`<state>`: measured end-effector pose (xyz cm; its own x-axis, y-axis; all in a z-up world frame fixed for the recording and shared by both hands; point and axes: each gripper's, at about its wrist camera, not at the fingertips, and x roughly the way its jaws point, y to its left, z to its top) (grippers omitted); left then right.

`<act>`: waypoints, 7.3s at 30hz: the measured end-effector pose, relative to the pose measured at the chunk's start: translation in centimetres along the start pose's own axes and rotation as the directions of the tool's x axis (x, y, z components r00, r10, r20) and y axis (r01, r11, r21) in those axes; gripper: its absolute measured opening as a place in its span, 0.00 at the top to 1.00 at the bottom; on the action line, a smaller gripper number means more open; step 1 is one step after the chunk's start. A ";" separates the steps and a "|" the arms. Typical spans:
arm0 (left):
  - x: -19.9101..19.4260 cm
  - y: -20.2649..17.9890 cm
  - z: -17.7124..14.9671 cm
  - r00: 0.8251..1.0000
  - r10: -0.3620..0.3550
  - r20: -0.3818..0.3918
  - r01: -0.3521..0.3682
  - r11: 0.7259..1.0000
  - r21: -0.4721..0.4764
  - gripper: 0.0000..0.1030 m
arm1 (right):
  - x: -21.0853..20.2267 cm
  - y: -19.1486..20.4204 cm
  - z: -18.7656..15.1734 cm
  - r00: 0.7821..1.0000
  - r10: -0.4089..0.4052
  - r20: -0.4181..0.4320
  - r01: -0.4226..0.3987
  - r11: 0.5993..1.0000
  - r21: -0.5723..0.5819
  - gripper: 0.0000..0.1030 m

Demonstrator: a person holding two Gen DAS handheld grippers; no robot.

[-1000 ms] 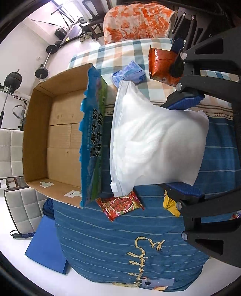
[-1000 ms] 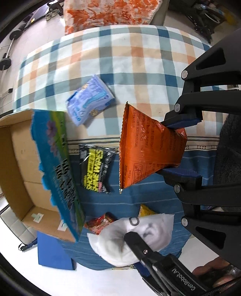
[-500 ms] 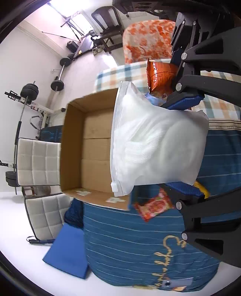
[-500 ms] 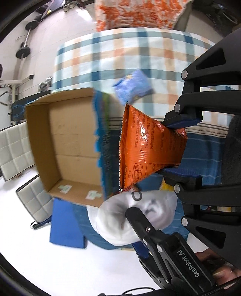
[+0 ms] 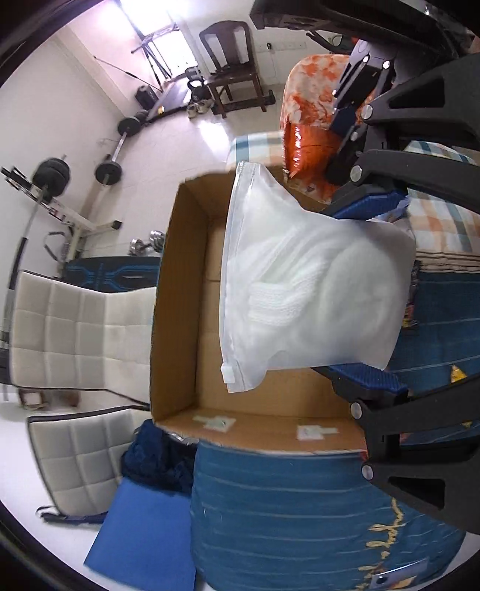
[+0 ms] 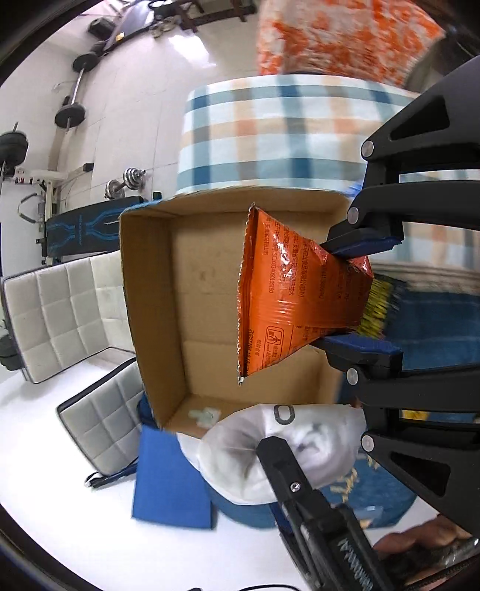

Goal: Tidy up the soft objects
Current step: 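Carry the white bag and orange bag over the cardboard box with both grippers, then lower both bags into the box and open both grippers, then grasp the yellow pack with the left gripper while the right grasps the blue wipes pack, then carry the yellow pack and blue wipes pack over the box with both grippers, then lower both packs into the box beside the first bags and release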

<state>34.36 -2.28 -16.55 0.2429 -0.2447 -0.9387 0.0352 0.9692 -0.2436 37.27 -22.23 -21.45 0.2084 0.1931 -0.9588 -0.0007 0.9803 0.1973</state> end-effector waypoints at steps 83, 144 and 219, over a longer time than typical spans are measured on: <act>-7.0 1.1 -8.5 0.962 0.168 0.215 -0.190 0.978 0.085 0.00 | -3.1 5.4 -9.7 0.969 -0.139 0.205 0.149 0.988 -0.033 0.00; 17.1 8.4 -22.8 0.907 0.230 -0.353 -0.275 0.958 -0.083 0.58 | 15.7 -10.9 -20.9 0.932 -0.066 -0.357 0.116 0.986 0.120 0.58; 20.7 9.3 10.7 0.920 0.114 -0.374 -0.135 0.990 -0.031 0.46 | 21.8 -1.1 5.9 0.921 -0.182 -0.345 0.193 0.981 -0.002 0.43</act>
<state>50.12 1.95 -35.65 -0.1352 -0.1244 -0.9830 -0.0281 0.9922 -0.1217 47.60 -19.36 -41.36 -0.1457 0.0130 -0.9892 0.0373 0.9993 0.0077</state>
